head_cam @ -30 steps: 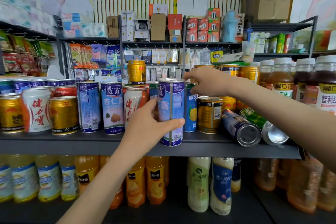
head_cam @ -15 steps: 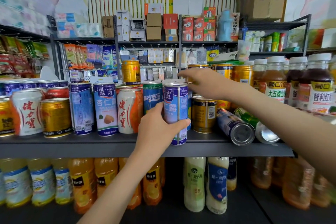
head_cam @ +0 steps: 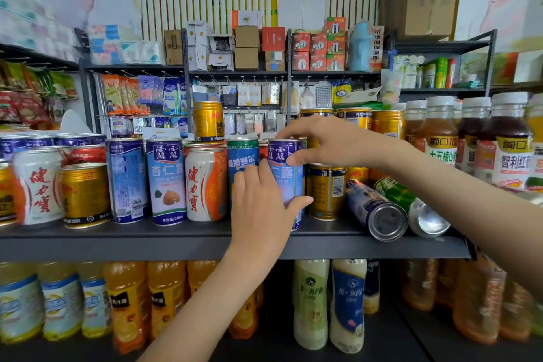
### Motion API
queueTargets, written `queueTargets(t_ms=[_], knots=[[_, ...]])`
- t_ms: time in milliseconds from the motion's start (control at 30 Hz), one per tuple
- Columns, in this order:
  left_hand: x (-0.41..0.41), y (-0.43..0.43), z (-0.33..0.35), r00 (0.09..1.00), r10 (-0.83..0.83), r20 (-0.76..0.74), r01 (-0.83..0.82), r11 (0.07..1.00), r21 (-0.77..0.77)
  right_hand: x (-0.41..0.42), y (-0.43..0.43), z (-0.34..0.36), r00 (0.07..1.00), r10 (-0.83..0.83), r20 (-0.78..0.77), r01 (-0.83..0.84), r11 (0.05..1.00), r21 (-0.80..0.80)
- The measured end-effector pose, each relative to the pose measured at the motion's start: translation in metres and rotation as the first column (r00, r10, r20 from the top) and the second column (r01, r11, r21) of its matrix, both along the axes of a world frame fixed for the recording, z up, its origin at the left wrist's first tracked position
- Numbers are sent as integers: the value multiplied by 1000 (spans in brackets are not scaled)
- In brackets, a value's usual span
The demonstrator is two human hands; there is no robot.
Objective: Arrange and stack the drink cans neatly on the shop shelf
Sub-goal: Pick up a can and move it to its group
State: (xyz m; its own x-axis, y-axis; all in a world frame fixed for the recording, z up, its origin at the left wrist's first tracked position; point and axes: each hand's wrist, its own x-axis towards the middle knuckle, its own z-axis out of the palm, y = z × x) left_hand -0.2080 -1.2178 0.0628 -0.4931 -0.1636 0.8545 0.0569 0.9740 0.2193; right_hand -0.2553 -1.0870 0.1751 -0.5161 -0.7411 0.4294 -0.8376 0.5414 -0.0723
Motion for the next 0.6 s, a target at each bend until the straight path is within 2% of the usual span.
queueTargets(t_ms=[100,233,467,600], knots=[[-2,0,-2,996,62,-61,-66,996,-67,-4,-4,-2,999,4,-51,-4,1000,-3],[-4,-4,-3,998,22,-54,-28,994,-109,-6,0,-6,997,-21,-79,20,1000,-21],[0,-17,13,995,-47,-88,29,981,-194,-16,36,9,978,-154,-140,99,936,-336],[5,-25,55,988,-98,-116,72,976,-208,-33,41,21,957,-245,-156,189,933,-306]])
